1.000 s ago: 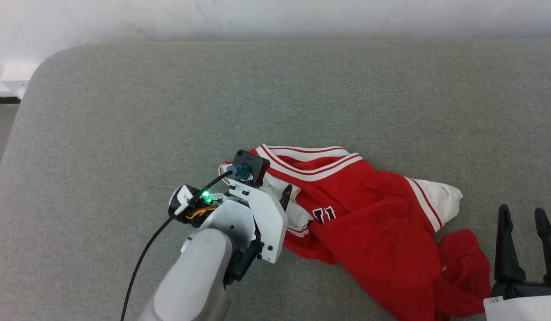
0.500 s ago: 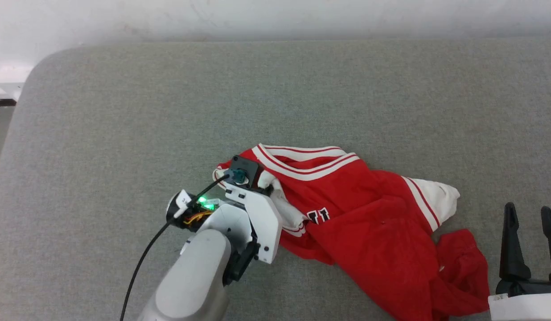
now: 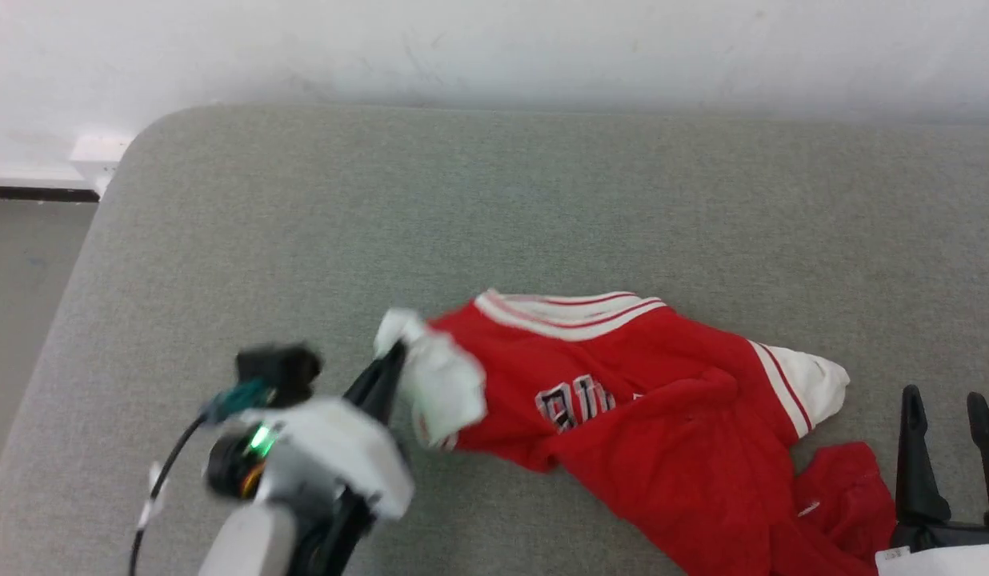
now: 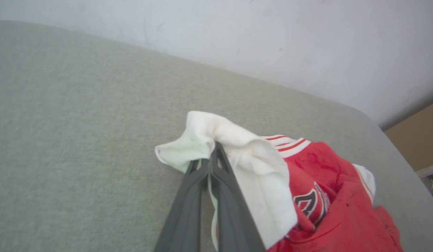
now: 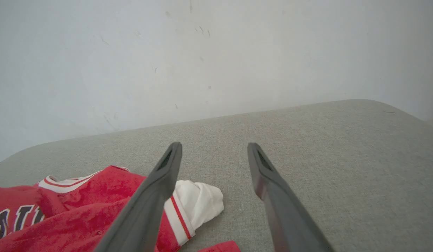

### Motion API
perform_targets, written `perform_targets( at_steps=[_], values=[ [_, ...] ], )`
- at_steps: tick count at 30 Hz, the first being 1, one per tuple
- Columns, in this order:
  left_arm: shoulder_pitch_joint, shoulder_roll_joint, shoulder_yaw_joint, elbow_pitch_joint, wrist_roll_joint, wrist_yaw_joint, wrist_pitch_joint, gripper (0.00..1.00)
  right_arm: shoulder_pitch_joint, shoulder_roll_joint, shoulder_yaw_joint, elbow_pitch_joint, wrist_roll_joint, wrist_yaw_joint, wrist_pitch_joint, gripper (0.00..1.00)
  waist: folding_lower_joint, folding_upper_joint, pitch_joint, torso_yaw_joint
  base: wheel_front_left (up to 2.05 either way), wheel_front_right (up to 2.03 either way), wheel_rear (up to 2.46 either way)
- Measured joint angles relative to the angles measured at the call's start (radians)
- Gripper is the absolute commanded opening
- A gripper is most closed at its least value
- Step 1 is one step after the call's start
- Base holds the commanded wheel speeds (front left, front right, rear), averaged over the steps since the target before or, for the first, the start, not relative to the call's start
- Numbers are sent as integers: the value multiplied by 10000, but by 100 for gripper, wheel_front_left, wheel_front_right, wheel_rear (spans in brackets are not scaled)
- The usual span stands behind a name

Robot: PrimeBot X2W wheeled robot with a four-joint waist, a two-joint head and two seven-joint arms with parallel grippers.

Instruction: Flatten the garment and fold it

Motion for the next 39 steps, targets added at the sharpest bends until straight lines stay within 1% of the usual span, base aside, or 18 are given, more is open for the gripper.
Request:
perform_targets(
  at_steps=[2, 4, 6, 8, 11, 13, 14, 16, 17, 18, 19, 21, 23, 25, 30, 32, 36, 39],
  values=[
    [808, 326, 326, 167, -148, 109, -17, 0, -1, 2, -12, -6, -2, 0, 0, 100, 0, 0, 34, 70, 0, 0, 0],
    [1151, 391, 541, 376, -259, 203, -61, 0, 0, 0, -10, -4, -4, 0, -2, 100, 0, 0, 61, 100, 0, 0, 0],
    [1628, 577, 702, 819, -207, 343, -222, 100, -2, 0, -8, -2, -35, 0, 0, 100, 1, 0, 113, 147, 0, 0, 0],
    [1946, 520, 1007, 1152, -458, 481, -456, 100, -11, 2, 4, 0, -94, 0, 0, 100, 2, 0, 146, 193, 0, 0, 0],
    [2005, 414, 1093, 1120, -694, 458, -548, 100, -10, 0, -10, 2, -107, 0, 0, 100, 2, 0, 139, 216, 0, 0, 0],
    [2024, 460, 1198, 874, -709, 462, -642, 100, -11, 0, -8, 6, -127, 0, 0, 100, 2, -1, 117, 228, 0, 0, 0],
    [2016, 715, 1256, 357, -437, 562, -752, 100, -10, 0, 4, 8, -163, 0, 0, 100, 2, 0, 94, 227, 0, 0, 0],
    [1935, 1020, 1269, -313, -4, 748, -823, 100, -7, 0, 6, 17, -161, 0, 0, 100, 2, -1, 76, 232, 0, 0, 0],
    [1935, 1020, 1269, -313, -4, 748, -823, 100, -7, 0, 6, 17, -161, 0, 0, 100, 2, -1, 76, 232, 0, 0, 0],
    [1668, 1321, 1049, -1018, 596, 855, -736, 100, -8, 2, 44, 25, -161, 0, 0, 100, 1, -1, 74, 216, 0, 0, 0],
    [1668, 1321, 1049, -1018, 596, 855, -736, 100, -8, 2, 44, 25, -161, 0, 0, 100, 1, -1, 74, 216, 0, 0, 0],
    [1149, 1546, 581, -1613, 1220, 842, -516, 100, -12, 0, 102, 29, -159, 0, 0, 100, 1, -1, 114, 191, 0, 0, 0],
    [438, 1549, -31, -1810, 1526, 548, -309, 100, -31, 2, 169, 40, -159, 0, -2, 100, 2, 0, 182, 155, 0, 0, 0],
    [-295, 1551, -790, -1653, 1973, 127, -56, 100, -86, 0, 255, 38, -161, 0, 0, 100, 3, -1, 264, 88, 0, 0, 0],
    [-1876, 1246, -2330, -387, 2633, -849, 318, 100, -275, 2, 245, -109, -186, 0, 13, 100, 3, 0, 475, -213, 0, 0, 0],
    [-2441, 1244, -3049, 330, 2882, -1168, 573, 100, -303, 4, 236, -205, -247, 0, 23, 100, 3, 0, 572, -361, 0, 0, 0],
    [-3241, 1421, -4387, 1837, 2926, -1413, 1214, 100, -401, 2, 249, -313, -259, 0, 104, 100, 4, 0, 748, -703, 0, 0, 0],
    [-3743, 1680, -5381, 2788, 2339, -1417, 1682, 100, -407, 2, 255, -349, -255, 0, 109, 100, 4, -1, 857, -969, 0, 0, 0]
  ],
)
